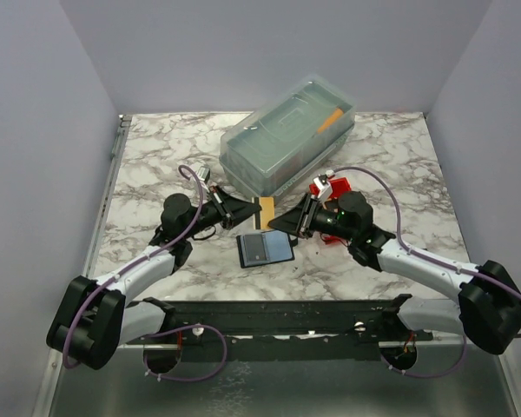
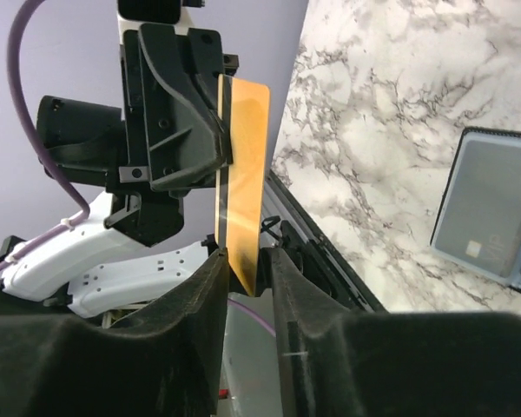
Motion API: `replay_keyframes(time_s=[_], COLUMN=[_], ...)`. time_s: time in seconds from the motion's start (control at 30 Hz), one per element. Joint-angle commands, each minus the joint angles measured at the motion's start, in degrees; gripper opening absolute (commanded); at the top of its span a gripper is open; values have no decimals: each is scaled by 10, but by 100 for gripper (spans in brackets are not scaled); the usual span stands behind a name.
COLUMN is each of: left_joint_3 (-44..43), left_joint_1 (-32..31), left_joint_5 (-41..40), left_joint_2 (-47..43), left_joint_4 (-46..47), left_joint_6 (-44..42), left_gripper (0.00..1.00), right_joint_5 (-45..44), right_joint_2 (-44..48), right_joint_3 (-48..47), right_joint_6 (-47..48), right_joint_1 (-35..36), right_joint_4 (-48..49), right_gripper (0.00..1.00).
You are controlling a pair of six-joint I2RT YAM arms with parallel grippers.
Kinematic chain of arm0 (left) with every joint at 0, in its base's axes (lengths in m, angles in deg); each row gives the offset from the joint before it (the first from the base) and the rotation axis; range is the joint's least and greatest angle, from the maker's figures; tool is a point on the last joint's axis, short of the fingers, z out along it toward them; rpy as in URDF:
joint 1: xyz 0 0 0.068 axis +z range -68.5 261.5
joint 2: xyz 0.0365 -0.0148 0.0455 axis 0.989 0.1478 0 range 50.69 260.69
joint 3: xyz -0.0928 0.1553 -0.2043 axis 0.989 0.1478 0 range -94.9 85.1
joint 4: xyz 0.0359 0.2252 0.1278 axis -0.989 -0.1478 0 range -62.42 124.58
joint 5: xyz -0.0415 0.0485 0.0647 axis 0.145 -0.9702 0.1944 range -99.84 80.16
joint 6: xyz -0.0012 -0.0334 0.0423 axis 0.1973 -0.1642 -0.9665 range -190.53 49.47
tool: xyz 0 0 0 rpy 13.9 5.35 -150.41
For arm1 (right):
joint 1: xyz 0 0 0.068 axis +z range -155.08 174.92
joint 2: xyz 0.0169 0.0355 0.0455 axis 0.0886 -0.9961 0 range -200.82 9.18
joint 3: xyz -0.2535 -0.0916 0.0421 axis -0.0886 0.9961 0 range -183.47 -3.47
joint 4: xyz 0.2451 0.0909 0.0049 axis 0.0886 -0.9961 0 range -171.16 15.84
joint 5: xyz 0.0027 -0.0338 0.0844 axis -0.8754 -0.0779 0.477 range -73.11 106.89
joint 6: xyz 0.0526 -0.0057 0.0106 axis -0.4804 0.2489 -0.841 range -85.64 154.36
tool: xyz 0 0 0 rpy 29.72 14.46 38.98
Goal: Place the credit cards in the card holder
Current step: Insert the credit card into the card slot.
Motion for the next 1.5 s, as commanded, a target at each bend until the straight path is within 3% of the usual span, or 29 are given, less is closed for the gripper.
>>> replay_keyframes(time_s=[0.0,0.07,0.23,0.3,0.4,0.53,0.6,0.63,0.7,0.9,1.1,1.37,1.47], left_joint_3=[11,14,24,25,-5,-98,-123,-130,-135,-146,-138,-136,-140], left_joint_1=[3,3,2,3,3,4,4,4,4,4,3,1,-2], left_joint_5=[19,20,35,40,29,-77,-152,-177,-203,-181,-193,-186,-200], left_joint_2=[-15,-18,-8,-5,-11,-3,10,19,44,149,179,226,238], left_joint_4=[40,40,39,5,-179,-494,-583,-608,-638,-636,-602,-580,-580], left_joint_6=[12,10,-6,-25,-115,-268,-286,-286,-275,-300,-335,-347,-349], left_gripper=[0,0,1,19,47,62,90,98,99,97,83,85,78], right_joint_5=[7,6,12,9,-11,4,19,33,65,92,123,144,145], right_joint_2=[-8,-16,-40,-42,-28,-16,-27,-35,-57,-120,-158,-174,-170], right_joint_3=[0,2,14,22,33,42,21,12,-5,-42,-38,-30,-25], right_joint_6=[-29,-34,-41,-25,16,83,131,153,190,252,256,266,264], right_joint_1=[1,1,-1,-4,-17,-49,-51,-51,-51,-53,-61,-72,-77], right_joint_4=[60,72,94,86,9,-100,-166,-186,-212,-268,-239,-218,-210], right_gripper=[23,10,0,0,0,0,0,0,0,0,0,0,0])
